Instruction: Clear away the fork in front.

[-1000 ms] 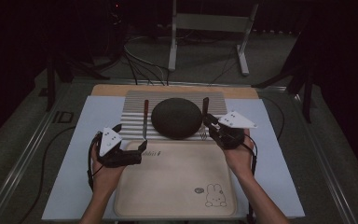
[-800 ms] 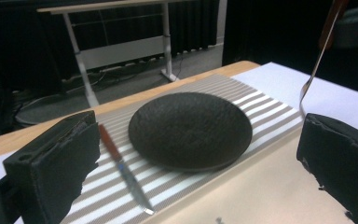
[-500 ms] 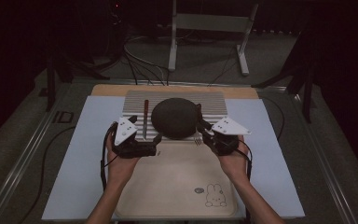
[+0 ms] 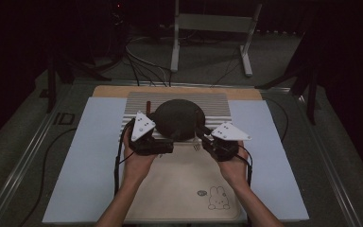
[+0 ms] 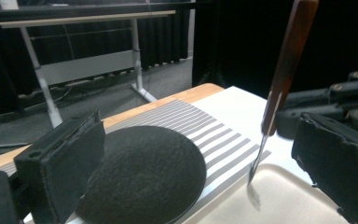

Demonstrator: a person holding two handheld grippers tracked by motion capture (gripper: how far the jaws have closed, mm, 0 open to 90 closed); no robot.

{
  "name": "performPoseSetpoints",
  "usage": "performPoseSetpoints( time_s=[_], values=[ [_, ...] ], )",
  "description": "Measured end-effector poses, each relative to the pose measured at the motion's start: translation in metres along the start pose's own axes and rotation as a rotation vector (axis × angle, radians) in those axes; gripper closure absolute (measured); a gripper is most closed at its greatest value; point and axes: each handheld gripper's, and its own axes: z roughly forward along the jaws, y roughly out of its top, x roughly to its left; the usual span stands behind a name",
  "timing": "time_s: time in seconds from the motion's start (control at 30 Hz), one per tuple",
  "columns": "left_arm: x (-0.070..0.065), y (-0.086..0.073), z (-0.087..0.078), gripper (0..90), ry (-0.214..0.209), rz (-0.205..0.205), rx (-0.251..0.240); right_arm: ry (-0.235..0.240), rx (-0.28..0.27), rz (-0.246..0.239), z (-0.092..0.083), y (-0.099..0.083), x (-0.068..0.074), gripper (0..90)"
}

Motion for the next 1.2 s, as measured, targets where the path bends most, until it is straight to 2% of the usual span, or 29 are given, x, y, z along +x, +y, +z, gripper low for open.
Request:
performPoseSetpoints(
  time_s=[0.2,0.23,0.33,0.43,0.67,0.83,0.97,1.2],
  values=[
    [-0.006,0.005,0.009,9.2,-0.033,-0.018,-0.015,0.009,0.000,-0.001,0.001,0.000,0.004,78.1],
    [-0.007,0.007,0.011,10.4,-0.050,-0.023,-0.019,0.009,0.000,-0.002,0.002,0.000,0.005,78.1],
    [-0.010,0.009,0.013,13.5,-0.060,-0.021,-0.022,0.011,-0.001,0.001,0.002,0.000,0.005,78.1],
    [-0.014,0.011,0.017,19.1,-0.063,-0.023,-0.023,0.015,-0.002,0.003,0.003,0.000,0.007,78.1],
    [-0.022,0.014,0.026,33.7,-0.106,-0.031,-0.026,0.026,-0.009,-0.003,0.005,0.000,0.011,78.1],
    [-0.026,0.013,0.033,43.1,-0.125,-0.034,-0.011,0.032,-0.011,-0.002,0.006,0.001,0.014,78.1],
    [-0.027,0.013,0.035,51.6,-0.151,-0.038,-0.003,0.037,-0.015,-0.004,0.006,0.001,0.016,78.1],
    [-0.027,0.014,0.035,68.2,-0.165,-0.045,-0.013,0.045,-0.013,-0.006,0.006,0.001,0.018,78.1]
  ],
)
